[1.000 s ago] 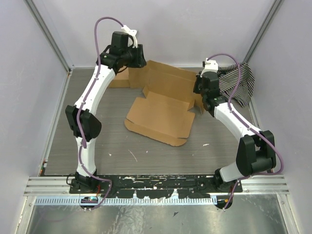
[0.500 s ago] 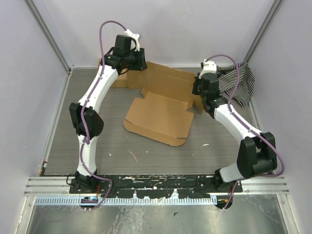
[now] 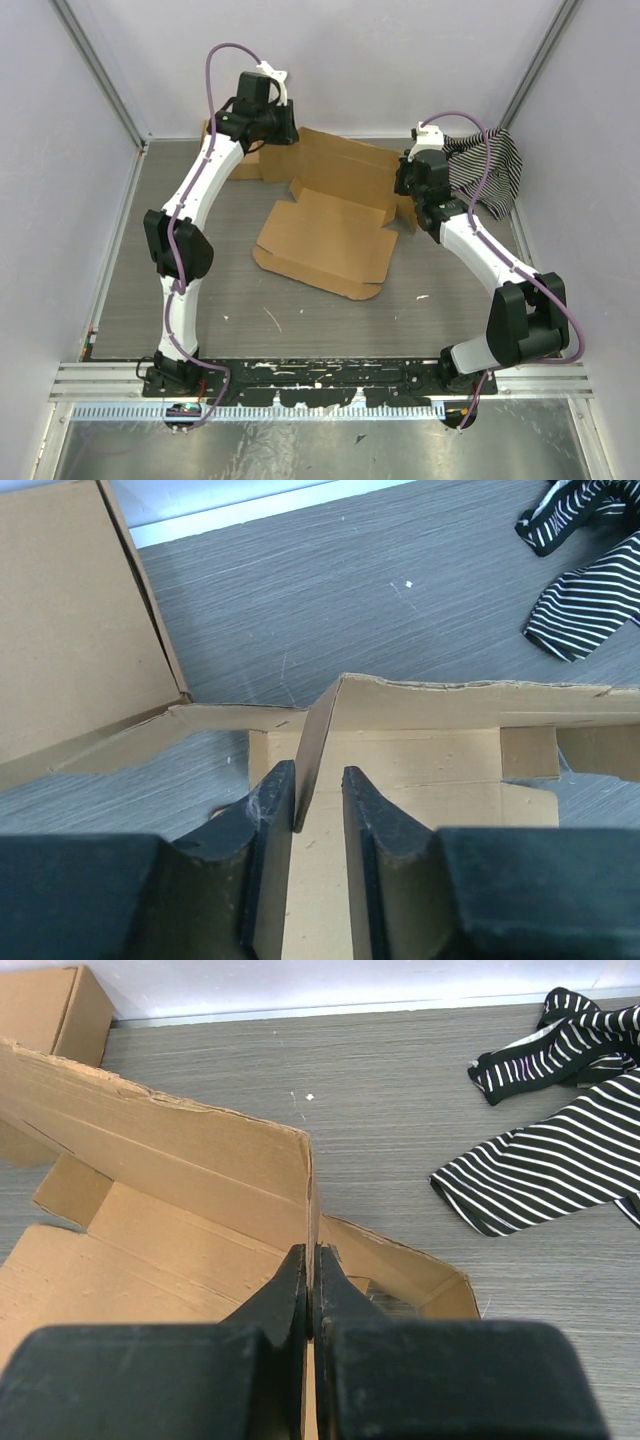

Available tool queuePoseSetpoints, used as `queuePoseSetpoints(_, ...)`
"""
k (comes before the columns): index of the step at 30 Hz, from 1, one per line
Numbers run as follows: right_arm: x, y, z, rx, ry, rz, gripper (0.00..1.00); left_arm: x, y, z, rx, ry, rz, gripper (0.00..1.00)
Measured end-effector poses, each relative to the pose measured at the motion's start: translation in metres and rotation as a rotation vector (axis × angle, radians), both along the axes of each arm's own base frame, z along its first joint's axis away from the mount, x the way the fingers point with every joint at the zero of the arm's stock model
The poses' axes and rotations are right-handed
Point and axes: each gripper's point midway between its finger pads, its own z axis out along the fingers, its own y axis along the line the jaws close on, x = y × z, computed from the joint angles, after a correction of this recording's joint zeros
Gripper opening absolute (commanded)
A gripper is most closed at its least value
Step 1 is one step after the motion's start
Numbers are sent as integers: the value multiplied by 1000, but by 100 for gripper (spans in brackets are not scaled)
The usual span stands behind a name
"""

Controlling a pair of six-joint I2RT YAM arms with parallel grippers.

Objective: Fold the paper box

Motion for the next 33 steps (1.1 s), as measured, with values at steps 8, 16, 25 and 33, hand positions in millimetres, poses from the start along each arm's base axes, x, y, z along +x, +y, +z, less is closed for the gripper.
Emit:
queuePoseSetpoints(8, -3, 4, 2, 0, 38, 26, 27, 0, 0, -11, 8, 20, -1, 0)
queuePoseSetpoints(16, -2, 23, 12, 20, 211, 100, 51, 7, -2, -23, 9, -3, -4, 0)
queuePoseSetpoints(25, -4, 1, 72, 88, 219, 51, 54, -12, 8, -86, 70, 82, 4, 0)
queuePoseSetpoints(33, -21, -17, 21, 98, 356, -22, 45, -25, 21, -93, 69, 48, 50, 0)
